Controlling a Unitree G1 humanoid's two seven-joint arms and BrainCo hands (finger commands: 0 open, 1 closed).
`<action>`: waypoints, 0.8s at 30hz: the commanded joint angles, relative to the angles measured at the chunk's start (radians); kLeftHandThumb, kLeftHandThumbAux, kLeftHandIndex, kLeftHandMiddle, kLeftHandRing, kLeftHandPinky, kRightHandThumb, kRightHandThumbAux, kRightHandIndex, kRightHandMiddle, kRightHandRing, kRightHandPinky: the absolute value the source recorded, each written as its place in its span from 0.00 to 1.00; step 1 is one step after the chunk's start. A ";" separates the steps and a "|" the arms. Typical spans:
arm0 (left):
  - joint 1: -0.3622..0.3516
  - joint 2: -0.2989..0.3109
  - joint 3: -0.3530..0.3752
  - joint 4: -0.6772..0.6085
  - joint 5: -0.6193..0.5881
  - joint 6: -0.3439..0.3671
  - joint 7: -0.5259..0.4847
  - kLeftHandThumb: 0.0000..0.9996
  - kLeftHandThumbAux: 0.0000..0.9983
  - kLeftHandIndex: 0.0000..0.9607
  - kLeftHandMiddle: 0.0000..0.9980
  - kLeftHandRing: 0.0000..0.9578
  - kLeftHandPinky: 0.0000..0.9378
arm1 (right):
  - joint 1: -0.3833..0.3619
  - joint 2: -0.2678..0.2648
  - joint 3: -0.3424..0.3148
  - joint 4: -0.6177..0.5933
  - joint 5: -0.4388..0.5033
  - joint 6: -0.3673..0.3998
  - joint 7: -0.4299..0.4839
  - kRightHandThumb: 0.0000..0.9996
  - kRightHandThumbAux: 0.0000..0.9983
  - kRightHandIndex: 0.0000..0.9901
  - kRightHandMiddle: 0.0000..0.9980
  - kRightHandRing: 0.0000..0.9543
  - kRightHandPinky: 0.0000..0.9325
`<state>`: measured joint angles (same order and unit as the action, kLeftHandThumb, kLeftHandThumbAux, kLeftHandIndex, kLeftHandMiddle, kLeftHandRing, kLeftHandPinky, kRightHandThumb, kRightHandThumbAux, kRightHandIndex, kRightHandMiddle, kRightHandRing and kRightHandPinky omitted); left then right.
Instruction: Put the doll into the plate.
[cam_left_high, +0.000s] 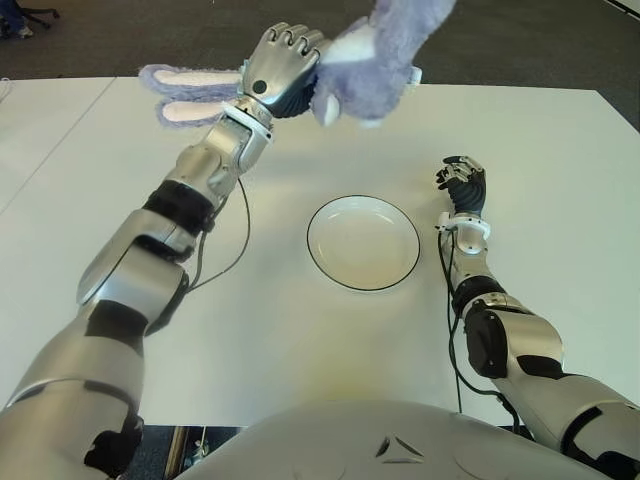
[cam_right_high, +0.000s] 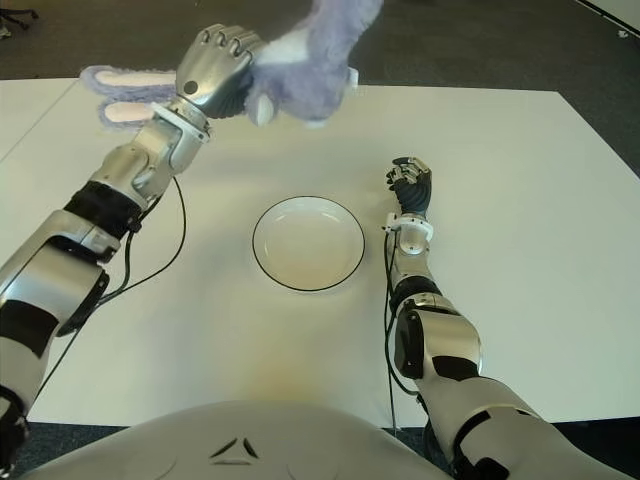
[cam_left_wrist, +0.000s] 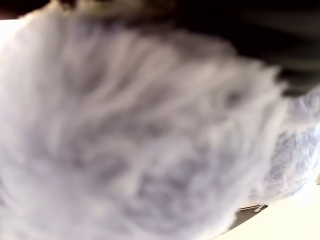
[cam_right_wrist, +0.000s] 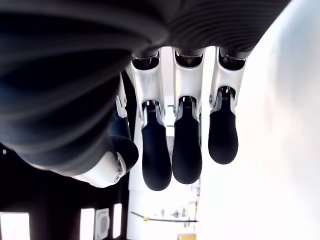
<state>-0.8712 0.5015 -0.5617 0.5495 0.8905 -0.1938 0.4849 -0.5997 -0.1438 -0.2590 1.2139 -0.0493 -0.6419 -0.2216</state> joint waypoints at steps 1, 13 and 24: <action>0.144 0.055 0.004 -0.248 0.073 0.027 -0.080 0.85 0.67 0.41 0.54 0.83 0.84 | 0.230 0.073 0.014 0.139 -0.017 0.079 0.006 0.69 0.73 0.43 0.63 0.66 0.63; 0.259 0.106 0.023 -0.479 0.115 -0.004 -0.202 0.85 0.67 0.41 0.54 0.82 0.87 | 0.233 0.076 0.015 0.139 -0.016 0.078 0.014 0.69 0.73 0.43 0.60 0.64 0.61; 0.358 0.088 -0.010 -0.508 0.110 -0.069 -0.217 0.85 0.67 0.41 0.54 0.82 0.86 | 0.235 0.085 0.021 0.138 -0.021 0.077 0.006 0.69 0.73 0.43 0.61 0.65 0.61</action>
<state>-0.5929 0.5908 -0.5611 0.0645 0.9818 -0.2346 0.2981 -0.5992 -0.1441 -0.2561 1.2139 -0.0496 -0.6413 -0.2153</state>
